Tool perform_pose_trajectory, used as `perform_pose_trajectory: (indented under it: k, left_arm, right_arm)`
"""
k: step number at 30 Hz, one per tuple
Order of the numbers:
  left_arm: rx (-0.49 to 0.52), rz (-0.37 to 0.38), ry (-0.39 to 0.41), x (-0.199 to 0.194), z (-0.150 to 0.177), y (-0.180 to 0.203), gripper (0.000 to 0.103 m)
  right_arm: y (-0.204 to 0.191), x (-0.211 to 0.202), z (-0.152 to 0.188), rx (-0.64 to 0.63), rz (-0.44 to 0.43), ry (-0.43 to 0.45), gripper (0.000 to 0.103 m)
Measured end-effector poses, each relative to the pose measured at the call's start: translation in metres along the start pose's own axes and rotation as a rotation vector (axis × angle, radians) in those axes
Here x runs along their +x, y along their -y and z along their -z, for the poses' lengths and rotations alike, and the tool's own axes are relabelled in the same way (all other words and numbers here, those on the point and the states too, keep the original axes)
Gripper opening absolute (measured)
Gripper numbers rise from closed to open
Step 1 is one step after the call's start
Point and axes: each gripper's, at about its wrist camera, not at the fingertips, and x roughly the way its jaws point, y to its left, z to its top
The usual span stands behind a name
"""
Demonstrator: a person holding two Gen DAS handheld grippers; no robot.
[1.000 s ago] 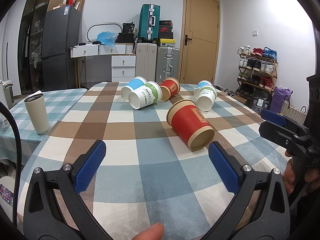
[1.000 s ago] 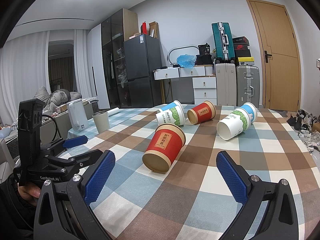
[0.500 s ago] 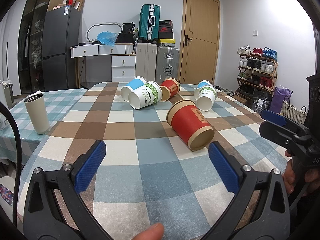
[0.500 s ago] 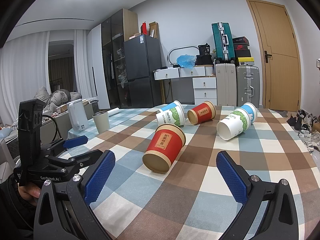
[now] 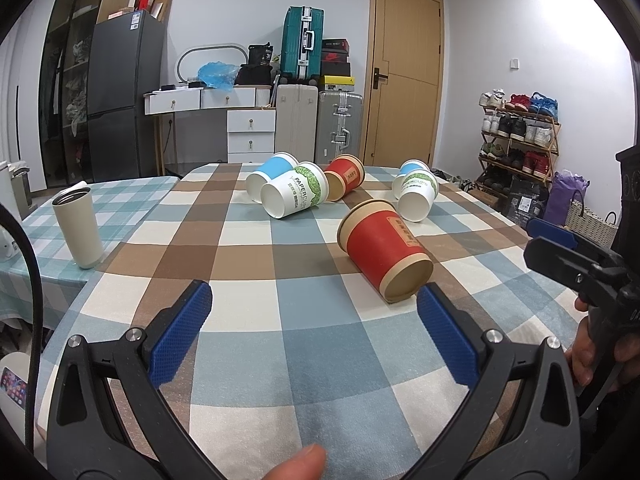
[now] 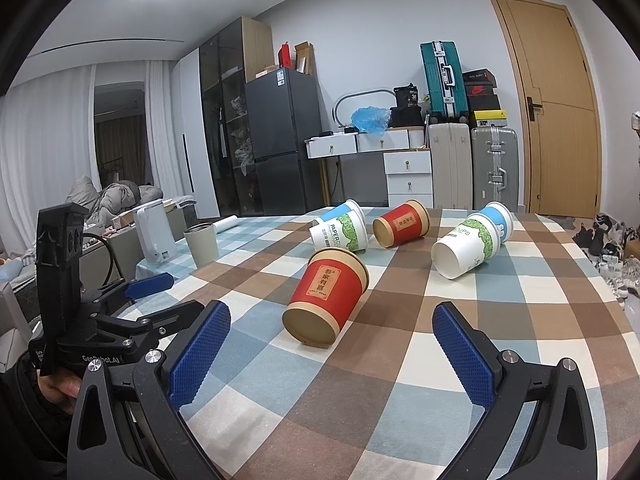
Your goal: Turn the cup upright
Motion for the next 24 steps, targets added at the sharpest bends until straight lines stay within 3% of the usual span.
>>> perform_pose_trajectory:
  k: [18, 24]
  left_arm:
    - [0.017, -0.021, -0.091, 0.03, -0.018, 0.03, 0.102]
    - [-0.038, -0.005, -0.155, 0.055, -0.028, 0.042, 0.102]
  right_arm:
    - [0.015, 0.0, -0.008, 0.015, 0.111, -0.053, 0.103]
    - [0.03, -0.005, -0.007, 0.055, 0.127, -0.048, 0.103]
